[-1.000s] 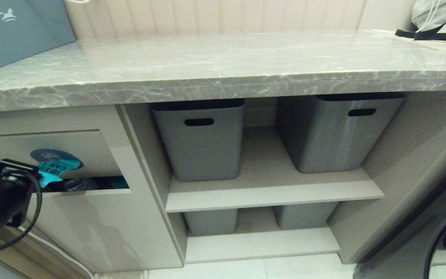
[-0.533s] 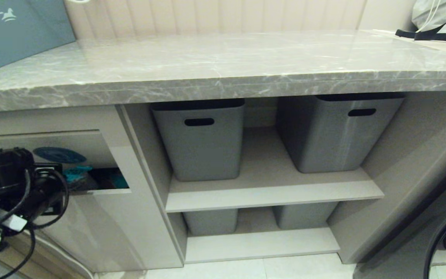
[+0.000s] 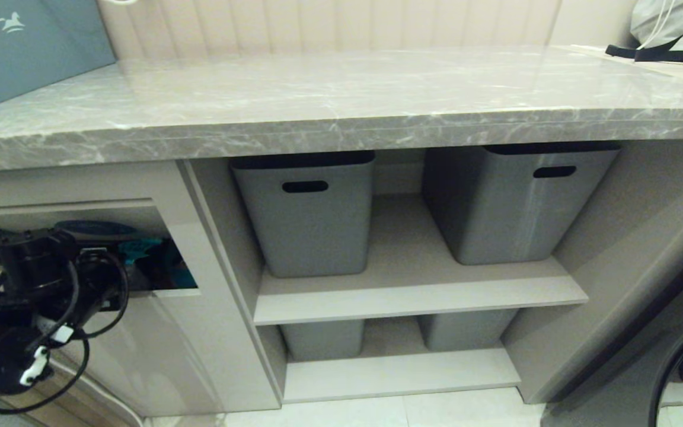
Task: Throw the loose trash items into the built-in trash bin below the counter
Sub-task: Put the garbage in the trash can
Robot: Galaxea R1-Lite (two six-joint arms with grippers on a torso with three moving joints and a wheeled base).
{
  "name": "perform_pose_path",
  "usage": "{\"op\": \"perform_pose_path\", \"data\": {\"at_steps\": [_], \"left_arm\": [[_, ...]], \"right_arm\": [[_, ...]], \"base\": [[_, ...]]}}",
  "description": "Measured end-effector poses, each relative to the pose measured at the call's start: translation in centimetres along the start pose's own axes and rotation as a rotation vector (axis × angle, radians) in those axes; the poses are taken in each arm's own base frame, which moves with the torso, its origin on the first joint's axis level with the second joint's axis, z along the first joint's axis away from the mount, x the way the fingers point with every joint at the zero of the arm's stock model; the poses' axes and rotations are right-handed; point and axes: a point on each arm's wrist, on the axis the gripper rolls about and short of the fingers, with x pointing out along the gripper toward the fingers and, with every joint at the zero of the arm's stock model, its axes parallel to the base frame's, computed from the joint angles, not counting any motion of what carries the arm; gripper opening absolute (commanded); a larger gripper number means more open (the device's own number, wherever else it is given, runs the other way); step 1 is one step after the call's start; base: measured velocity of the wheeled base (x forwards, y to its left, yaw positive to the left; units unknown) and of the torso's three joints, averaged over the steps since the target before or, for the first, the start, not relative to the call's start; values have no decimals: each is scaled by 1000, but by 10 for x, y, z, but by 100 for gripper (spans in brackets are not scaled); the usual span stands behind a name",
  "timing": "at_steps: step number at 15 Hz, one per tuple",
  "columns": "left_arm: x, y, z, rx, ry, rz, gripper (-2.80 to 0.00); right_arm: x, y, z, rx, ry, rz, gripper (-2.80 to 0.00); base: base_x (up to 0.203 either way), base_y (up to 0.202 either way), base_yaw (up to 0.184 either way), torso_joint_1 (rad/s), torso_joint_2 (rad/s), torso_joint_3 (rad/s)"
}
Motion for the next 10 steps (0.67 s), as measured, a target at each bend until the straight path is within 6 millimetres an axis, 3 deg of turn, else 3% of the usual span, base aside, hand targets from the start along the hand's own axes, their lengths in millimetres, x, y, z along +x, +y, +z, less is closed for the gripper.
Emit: {"op": "perform_pose_path", "data": {"at_steps": [2, 3, 10], "left_arm": [[8, 3, -2, -1, 0, -1, -280], [11, 4, -3, 0, 0, 1, 0], [26, 6, -7, 0, 0, 0, 0]], "right_arm": [[0, 0, 0, 0, 0, 0, -280], [0, 0, 0, 0, 1, 0, -280], [0, 0, 0, 1, 1, -1, -280]], "base": [[0, 0, 0, 0, 0, 0], [0, 0, 0, 0, 0, 0], [0, 0, 0, 0, 0, 0]]}}
